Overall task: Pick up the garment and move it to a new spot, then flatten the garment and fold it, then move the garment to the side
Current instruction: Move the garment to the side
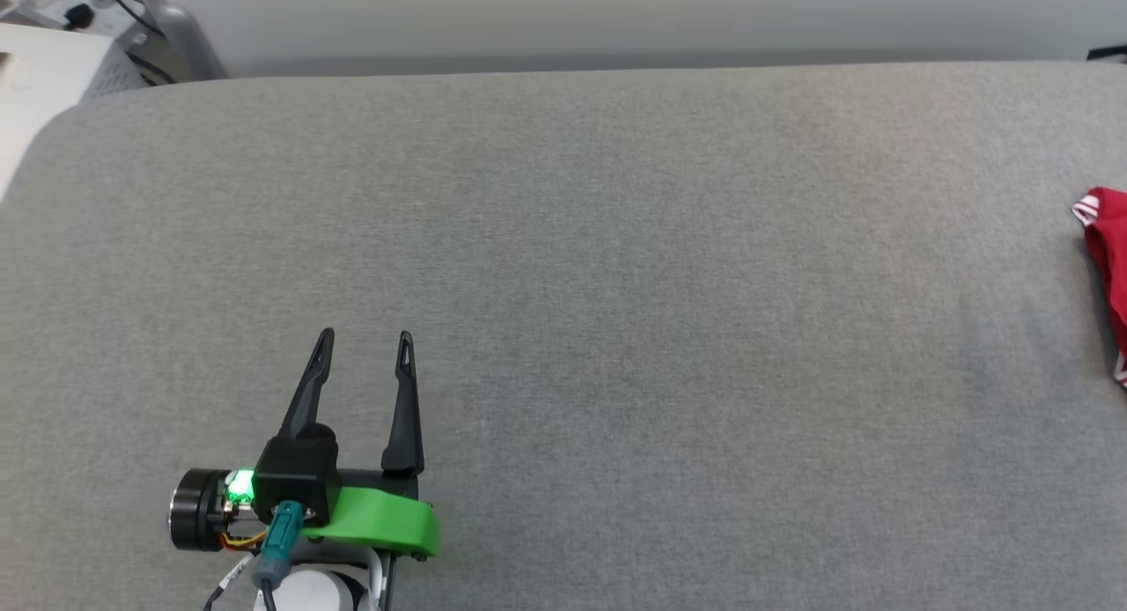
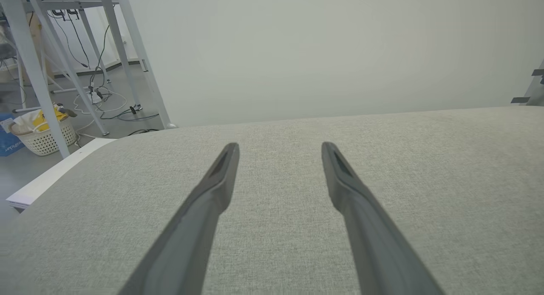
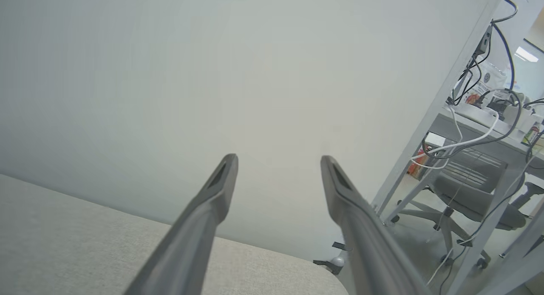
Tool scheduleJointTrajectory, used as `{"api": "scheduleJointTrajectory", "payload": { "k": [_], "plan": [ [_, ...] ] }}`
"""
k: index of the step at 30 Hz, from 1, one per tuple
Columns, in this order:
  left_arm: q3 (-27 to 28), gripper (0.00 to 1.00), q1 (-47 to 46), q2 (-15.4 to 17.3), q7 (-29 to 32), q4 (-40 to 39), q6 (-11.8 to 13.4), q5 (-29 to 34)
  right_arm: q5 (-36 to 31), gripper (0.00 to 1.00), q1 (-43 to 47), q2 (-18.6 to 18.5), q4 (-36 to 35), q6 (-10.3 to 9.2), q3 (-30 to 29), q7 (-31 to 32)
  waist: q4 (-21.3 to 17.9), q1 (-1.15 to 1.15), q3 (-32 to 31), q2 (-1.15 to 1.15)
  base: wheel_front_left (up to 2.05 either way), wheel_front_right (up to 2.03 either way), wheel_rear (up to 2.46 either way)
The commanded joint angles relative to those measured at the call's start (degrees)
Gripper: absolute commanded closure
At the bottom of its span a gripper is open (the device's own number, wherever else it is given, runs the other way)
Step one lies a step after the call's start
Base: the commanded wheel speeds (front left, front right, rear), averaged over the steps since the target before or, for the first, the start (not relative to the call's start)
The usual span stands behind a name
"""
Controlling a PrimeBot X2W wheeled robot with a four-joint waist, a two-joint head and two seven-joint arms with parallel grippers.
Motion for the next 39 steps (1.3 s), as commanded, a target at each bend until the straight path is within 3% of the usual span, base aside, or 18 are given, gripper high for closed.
{"api": "scheduleJointTrajectory", "payload": {
  "k": [1,9,19,27,39],
  "plan": [
    [0.2,0.00,0.9,-0.1,-0.3,0.2,-0.3,-0.2,-1.0,0.00,2.8,2.2,-2.4,-0.05,-1.1,-0.3,2.1,0.00,-2.0,0.00,0.00,0.00,0.00],
    [0.9,0.00,2.1,-0.3,-0.3,1.2,-0.8,-0.3,-5.0,0.00,14.9,14.6,-14.8,-0.05,-3.3,-0.3,4.1,0.00,-3.8,0.00,0.00,0.00,0.00],
    [1.2,0.00,2.9,-0.5,-0.3,1.8,-1.2,0.0,-6.1,0.00,26.9,23.8,-16.4,-0.05,-0.5,-0.3,5.6,0.00,-6.0,0.00,0.00,0.00,0.00],
    [1.5,0.00,4.0,-0.6,-0.3,1.9,-1.7,0.0,-7.7,0.00,33.4,27.0,-17.9,-0.05,-0.8,-0.3,5.3,0.00,-7.5,0.00,0.00,0.00,0.00],
    [1.3,0.00,5.7,-0.9,-0.3,2.2,-3.1,-1.1,-6.7,0.00,39.5,28.7,-21.0,-0.05,-3.2,-0.3,5.0,0.00,-9.6,0.00,0.00,0.00,0.00]
  ]
}}
